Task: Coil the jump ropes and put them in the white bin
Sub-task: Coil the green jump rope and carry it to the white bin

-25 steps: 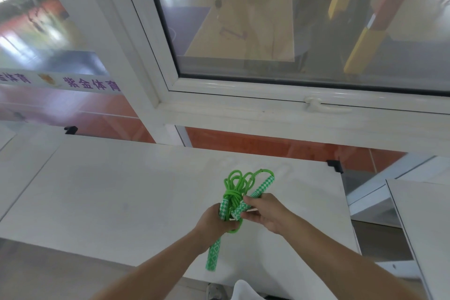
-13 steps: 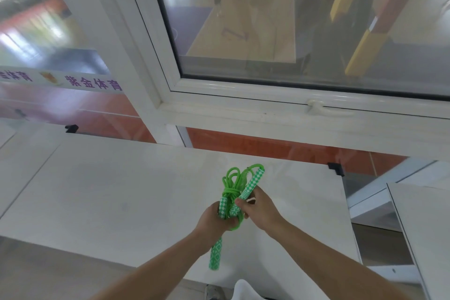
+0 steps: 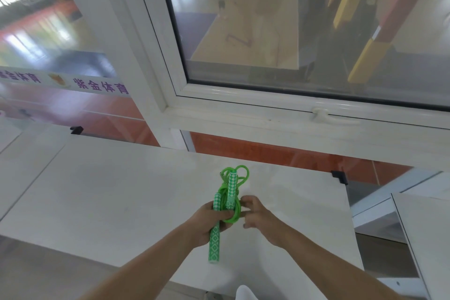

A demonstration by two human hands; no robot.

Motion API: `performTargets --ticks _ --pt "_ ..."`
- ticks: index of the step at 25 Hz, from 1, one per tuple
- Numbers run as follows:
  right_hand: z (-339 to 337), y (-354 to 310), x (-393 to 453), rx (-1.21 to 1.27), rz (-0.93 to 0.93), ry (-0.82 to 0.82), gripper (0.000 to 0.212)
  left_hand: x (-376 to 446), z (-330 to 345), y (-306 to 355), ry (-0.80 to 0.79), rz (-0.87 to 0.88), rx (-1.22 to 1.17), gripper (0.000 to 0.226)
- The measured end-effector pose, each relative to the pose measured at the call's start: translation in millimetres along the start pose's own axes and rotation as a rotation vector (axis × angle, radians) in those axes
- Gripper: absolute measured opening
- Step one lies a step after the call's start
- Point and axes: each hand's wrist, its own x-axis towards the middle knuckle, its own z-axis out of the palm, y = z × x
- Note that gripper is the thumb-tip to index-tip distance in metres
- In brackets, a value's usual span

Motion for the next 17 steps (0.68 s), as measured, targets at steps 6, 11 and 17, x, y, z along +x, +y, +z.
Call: performTargets --ticks 6,11,17 --pt "10.4 -2.3 7.1 -0.147 -0.022 -0.067 0.029 -0.4 -8.2 12.7 -0.055 -0.046 -0.111 0.029" --pt "10.9 -3.4 9.0 -0.091 -0.007 -0.199 0.03 -0.1 -17.9 19.2 -0.054 -0.132 -0.174 0.019" --pt "-4.1 -0.7 15.8 -0.483 0.0 -0.139 0.011 4.9 -25.9 31.1 -0.018 -0.099 -0.252 0.013"
